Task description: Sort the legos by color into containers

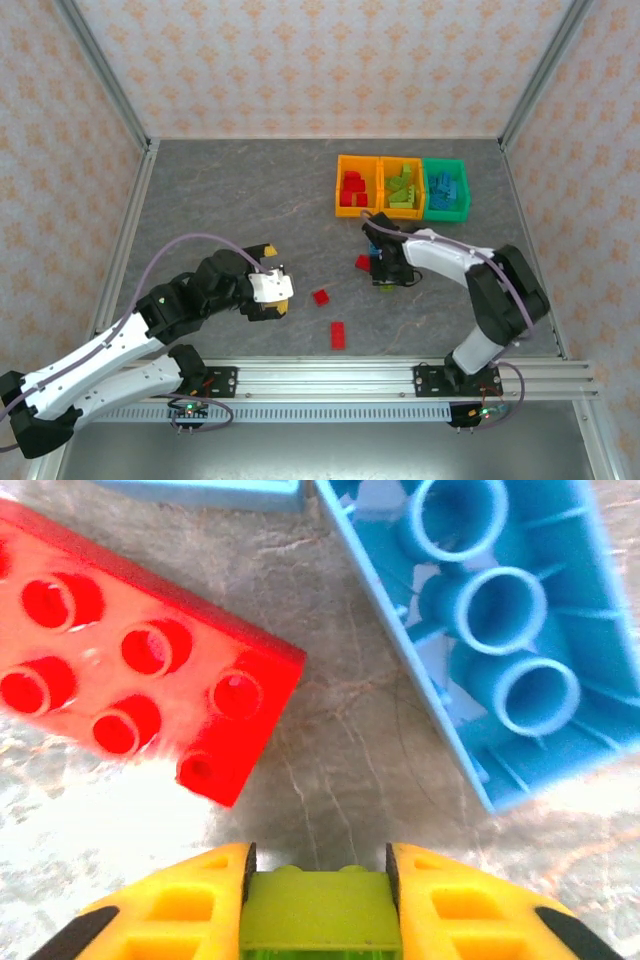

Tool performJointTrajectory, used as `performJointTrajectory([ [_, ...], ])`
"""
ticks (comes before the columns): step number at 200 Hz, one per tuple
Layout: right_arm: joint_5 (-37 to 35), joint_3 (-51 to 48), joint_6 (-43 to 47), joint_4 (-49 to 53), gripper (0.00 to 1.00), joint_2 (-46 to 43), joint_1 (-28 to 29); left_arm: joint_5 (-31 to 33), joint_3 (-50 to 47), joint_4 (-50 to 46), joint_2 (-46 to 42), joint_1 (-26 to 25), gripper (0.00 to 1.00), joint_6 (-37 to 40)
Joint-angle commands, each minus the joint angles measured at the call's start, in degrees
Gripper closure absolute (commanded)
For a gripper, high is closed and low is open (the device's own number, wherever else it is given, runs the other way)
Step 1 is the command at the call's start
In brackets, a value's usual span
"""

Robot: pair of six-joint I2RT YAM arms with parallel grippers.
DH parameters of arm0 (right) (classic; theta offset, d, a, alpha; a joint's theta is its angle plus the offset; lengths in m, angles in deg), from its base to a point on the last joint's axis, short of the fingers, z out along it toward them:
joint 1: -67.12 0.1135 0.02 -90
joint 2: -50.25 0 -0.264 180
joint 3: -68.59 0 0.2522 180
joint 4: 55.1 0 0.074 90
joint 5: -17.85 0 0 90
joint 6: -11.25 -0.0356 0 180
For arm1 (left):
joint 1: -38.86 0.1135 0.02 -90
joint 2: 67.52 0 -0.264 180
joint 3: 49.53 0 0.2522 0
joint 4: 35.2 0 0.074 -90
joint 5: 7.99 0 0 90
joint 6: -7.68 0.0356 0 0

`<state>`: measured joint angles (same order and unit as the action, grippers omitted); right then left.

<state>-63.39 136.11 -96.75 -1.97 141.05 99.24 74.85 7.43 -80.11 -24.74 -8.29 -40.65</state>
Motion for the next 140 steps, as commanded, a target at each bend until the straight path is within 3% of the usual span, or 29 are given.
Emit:
performJointTrajectory([
  [1,-4.25,-0.34,-3.33,-0.78,0.75,-10.04,0.14,-2.69,-2.5,5.85,-2.05,1.53,0.0,-1.12],
  [22,-8.83,0.64,-5.17,-4.91,0.78,-17.08,-3.18,-5.64,-3.2,7.02,-2.38,3.74,0.0,-1.86],
  [41,-9.67,3.96,-6.04,-9.42,0.79,-17.06,-9.62,-7.34,-3.64,8.11,-1.75,5.65,0.0,-2.2],
  [65,-7.99,12.72,-4.31,-12.99,0.79,-6.83,-16.34,-9.5,-3.53,7.98,-0.41,7.24,0.0,-2.68],
  [105,-4.32,34.41,-2.04,-8.93,0.78,16.79,-20.83,-9.76,-2.86,7.01,-0.58,7.43,0.0,-2.78],
  [117,-3.47,41.15,-2.0,-6.47,0.73,22.2,-21.28,-9.41,-3.12,6.9,-1.15,7.42,0.0,-2.82],
  [140,-2.78,49.89,-2.0,-1.76,0.52,27.04,-21.31,-8.8,-3.81,7.22,-1.91,7.47,0.0,-2.97],
])
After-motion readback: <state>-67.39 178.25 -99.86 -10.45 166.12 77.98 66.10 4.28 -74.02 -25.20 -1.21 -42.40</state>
